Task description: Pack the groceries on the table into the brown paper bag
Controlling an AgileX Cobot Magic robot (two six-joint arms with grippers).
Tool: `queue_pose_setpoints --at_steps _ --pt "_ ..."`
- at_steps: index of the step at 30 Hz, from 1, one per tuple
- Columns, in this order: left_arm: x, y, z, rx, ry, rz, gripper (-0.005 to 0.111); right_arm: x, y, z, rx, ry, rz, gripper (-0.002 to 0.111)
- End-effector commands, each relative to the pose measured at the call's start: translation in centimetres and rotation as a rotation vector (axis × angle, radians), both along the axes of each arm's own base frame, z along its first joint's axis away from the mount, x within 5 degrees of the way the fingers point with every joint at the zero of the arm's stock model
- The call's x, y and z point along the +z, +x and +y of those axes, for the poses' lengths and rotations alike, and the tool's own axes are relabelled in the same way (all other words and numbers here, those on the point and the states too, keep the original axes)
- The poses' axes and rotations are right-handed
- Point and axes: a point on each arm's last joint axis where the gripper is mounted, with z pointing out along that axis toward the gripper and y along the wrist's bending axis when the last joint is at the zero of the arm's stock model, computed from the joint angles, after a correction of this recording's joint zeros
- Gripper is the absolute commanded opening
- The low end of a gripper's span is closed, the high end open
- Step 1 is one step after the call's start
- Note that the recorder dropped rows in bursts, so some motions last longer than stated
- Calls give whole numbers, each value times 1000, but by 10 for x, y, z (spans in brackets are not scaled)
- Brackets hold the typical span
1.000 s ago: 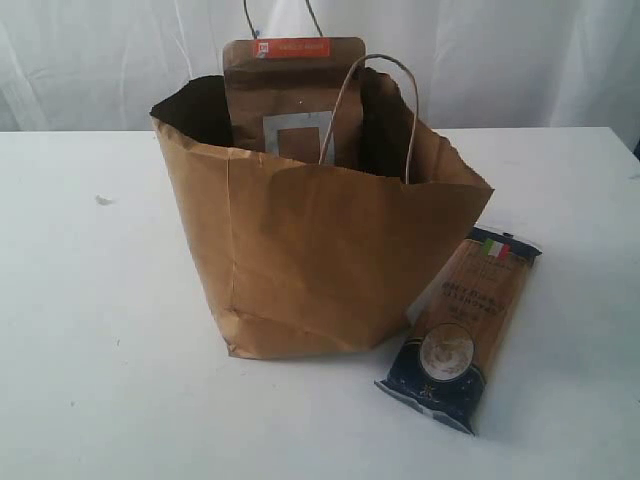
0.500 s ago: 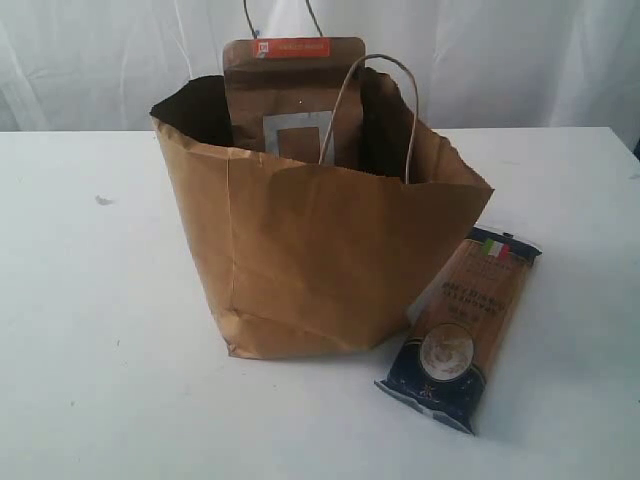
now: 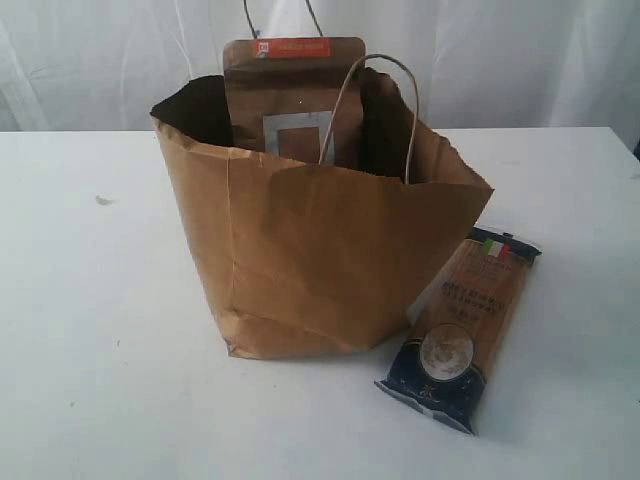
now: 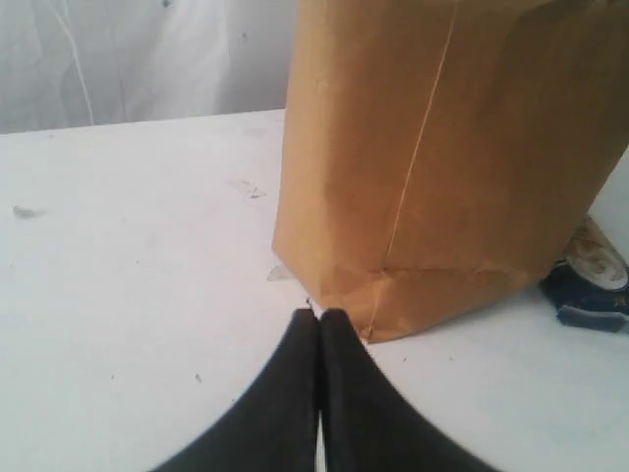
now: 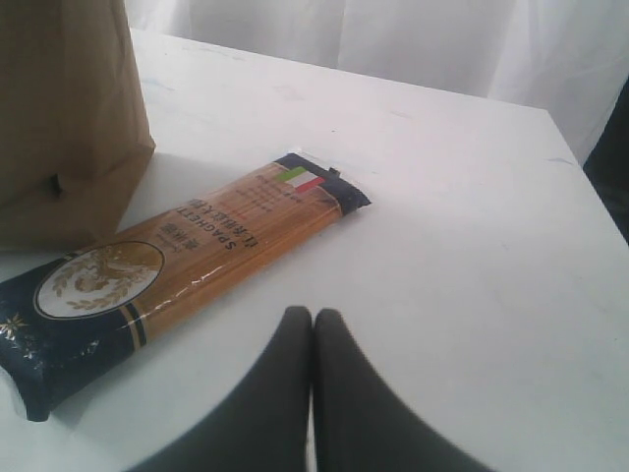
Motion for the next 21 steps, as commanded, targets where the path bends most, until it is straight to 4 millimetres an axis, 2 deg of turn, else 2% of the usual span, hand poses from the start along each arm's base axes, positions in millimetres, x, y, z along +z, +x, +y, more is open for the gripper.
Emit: queue_pose_setpoints --at_steps 1,9,21 --pt "-18 1 2 34 3 42 0 1 0 0 -3 2 -20 0" --pt "-26 -1 3 45 43 112 0 1 0 0 -3 2 -20 0" --pt "-26 -1 3 45 43 112 0 1 0 0 -3 2 -20 0"
